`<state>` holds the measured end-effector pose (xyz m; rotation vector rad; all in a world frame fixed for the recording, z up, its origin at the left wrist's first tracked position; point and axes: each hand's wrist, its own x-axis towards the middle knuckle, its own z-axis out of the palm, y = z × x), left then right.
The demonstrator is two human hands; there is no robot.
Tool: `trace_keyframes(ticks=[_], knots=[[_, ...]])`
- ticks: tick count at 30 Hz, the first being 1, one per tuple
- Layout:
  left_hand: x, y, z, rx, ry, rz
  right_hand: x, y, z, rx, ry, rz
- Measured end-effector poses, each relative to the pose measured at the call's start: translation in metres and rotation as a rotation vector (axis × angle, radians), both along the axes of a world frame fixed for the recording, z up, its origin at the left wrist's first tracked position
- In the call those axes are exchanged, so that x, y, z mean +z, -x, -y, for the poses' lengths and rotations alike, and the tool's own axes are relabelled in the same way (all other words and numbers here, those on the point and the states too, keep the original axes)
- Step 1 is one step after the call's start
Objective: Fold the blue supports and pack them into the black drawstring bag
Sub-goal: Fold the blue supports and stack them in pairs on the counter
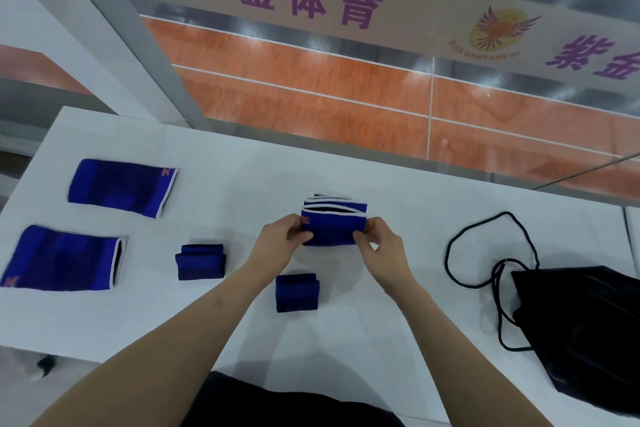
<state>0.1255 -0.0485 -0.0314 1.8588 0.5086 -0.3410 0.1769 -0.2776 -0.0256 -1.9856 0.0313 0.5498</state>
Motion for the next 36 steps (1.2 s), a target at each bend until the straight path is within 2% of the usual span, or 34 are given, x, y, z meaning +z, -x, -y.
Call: trace_keyframes(ticks=[10, 12, 14, 16, 18, 19, 21, 24, 29, 36], knots=[[-0.010, -0.022, 0.013, 0.116, -0.173, -0.092, -0.021, -0.026, -0.023, -0.074, 0.280, -0.025], [-0.011, -0.026, 0.016, 0.077, -0.291, -0.111, -0.025, -0.029, -0.025, -0.070, 0.305, -0.031], [-0.012, -0.026, 0.019, -0.018, -0.509, -0.027, -0.029, -0.029, -0.025, -0.031, 0.348, 0.013], [-0.014, -0.024, 0.023, -0.168, -0.754, 0.136, -0.030, -0.026, -0.023, 0.053, 0.434, 0.155], [-0.015, -0.024, 0.028, -0.298, -0.860, 0.253, -0.030, -0.023, -0.019, 0.166, 0.496, 0.339], [-0.017, -0.026, 0.030, -0.380, -0.875, 0.260, -0.030, -0.022, -0.017, 0.235, 0.540, 0.398], [-0.022, -0.029, 0.032, -0.558, -0.879, 0.152, -0.035, -0.021, -0.014, 0.384, 0.659, 0.427], [-0.036, -0.030, 0.031, -0.698, -0.912, -0.027, -0.047, -0.018, -0.008, 0.525, 0.810, 0.332], [-0.046, -0.033, 0.027, -0.742, -0.977, -0.046, -0.056, -0.016, -0.007, 0.566, 0.854, 0.269], [-0.039, -0.038, 0.030, -0.767, -0.959, -0.088, -0.045, -0.022, -0.017, 0.573, 0.870, 0.210]])
